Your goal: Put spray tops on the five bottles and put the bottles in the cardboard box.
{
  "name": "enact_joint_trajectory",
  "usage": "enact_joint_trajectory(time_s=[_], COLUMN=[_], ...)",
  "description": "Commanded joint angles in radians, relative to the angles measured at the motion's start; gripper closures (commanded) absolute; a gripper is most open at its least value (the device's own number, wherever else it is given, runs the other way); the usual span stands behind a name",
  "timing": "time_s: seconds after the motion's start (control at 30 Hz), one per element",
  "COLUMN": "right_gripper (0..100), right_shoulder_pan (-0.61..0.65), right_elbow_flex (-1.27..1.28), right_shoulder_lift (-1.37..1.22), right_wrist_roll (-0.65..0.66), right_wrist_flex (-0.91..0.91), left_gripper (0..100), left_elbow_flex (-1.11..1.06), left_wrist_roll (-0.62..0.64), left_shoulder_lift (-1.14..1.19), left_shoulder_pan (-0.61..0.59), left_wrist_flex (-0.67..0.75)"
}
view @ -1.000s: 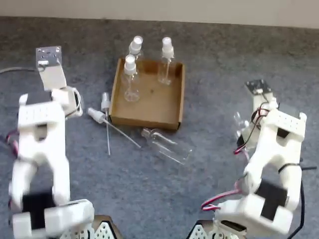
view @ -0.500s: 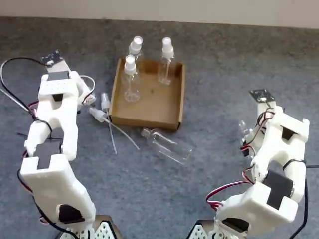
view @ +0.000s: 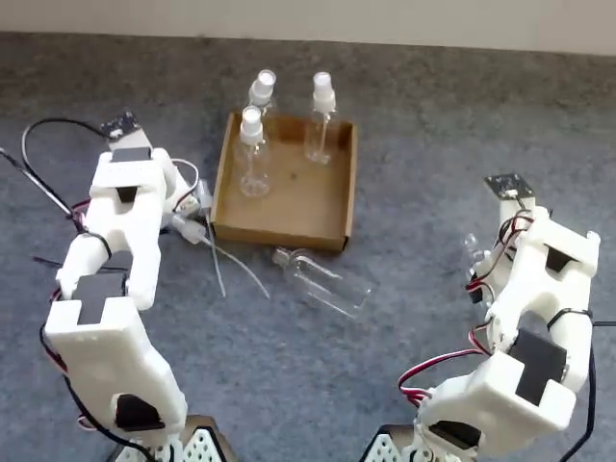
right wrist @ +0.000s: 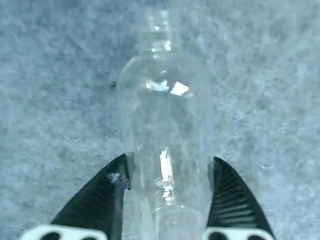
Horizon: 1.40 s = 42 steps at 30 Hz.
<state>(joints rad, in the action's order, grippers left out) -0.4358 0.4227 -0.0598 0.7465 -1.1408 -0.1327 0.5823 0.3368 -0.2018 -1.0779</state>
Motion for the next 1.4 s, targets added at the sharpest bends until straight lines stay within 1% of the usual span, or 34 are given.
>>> enact_joint_trajectory(time_s=[0.0, 0.1, 0.2, 0.23, 0.27, 0.33, 0.43, 0.57, 0.7, 0.8, 0.87, 0.97, 1.23, 1.37], right_gripper=[87.2, 87.2, 87.2, 87.2, 87.2, 87.2, 87.2, 86.9, 86.8, 86.8, 86.8, 86.8, 86.7, 86.7], right_shoulder_pan=[-0.015, -0.015, -0.015, -0.015, -0.015, -0.015, -0.015, -0.016, -0.016, -0.018, -0.025, -0.027, -0.042, -0.053], right_elbow_flex=[-0.002, -0.002, -0.001, -0.001, -0.001, -0.001, -0.001, -0.001, -0.001, -0.001, -0.001, -0.001, -0.001, -0.001], right_shoulder_lift=[0.005, 0.005, 0.005, 0.005, 0.005, 0.005, 0.005, 0.005, 0.005, 0.005, 0.005, 0.005, 0.007, 0.007], right_wrist_roll=[0.014, 0.014, 0.014, 0.014, 0.014, 0.014, 0.015, 0.046, 0.051, 0.054, 0.055, 0.055, 0.055, 0.055], right_wrist_flex=[0.013, 0.013, 0.013, 0.013, 0.013, 0.013, 0.012, 0.004, 0.004, 0.004, 0.004, 0.004, 0.004, 0.004], left_gripper=[85, 92, 98, 99, 99, 99, 99, 99, 97, 90, 86, 86, 86, 86], left_elbow_flex=[-0.03, -0.039, -0.03, -0.028, -0.019, 0.039, 0.119, 0.196, 0.206, 0.171, 0.143, 0.11, 0.097, 0.008], left_wrist_roll=[0.009, 0.003, -0.003, -0.026, -0.072, -0.206, -0.381, -0.655, -0.786, -0.89, -0.928, -0.962, -0.965, -0.965], left_shoulder_lift=[-0.013, -0.015, -0.021, -0.024, -0.025, -0.018, -0.015, -0.015, -0.013, -0.012, -0.012, -0.012, -0.033, -0.042], left_shoulder_pan=[0.024, 0.016, -0.022, -0.039, -0.048, -0.048, -0.047, -0.025, -0.018, -0.015, -0.015, -0.015, -0.024, -0.013], left_wrist_flex=[0.029, 0.023, 0.023, 0.023, 0.026, 0.017, -0.106, -0.269, -0.336, -0.348, -0.348, -0.348, -0.364, -0.356])
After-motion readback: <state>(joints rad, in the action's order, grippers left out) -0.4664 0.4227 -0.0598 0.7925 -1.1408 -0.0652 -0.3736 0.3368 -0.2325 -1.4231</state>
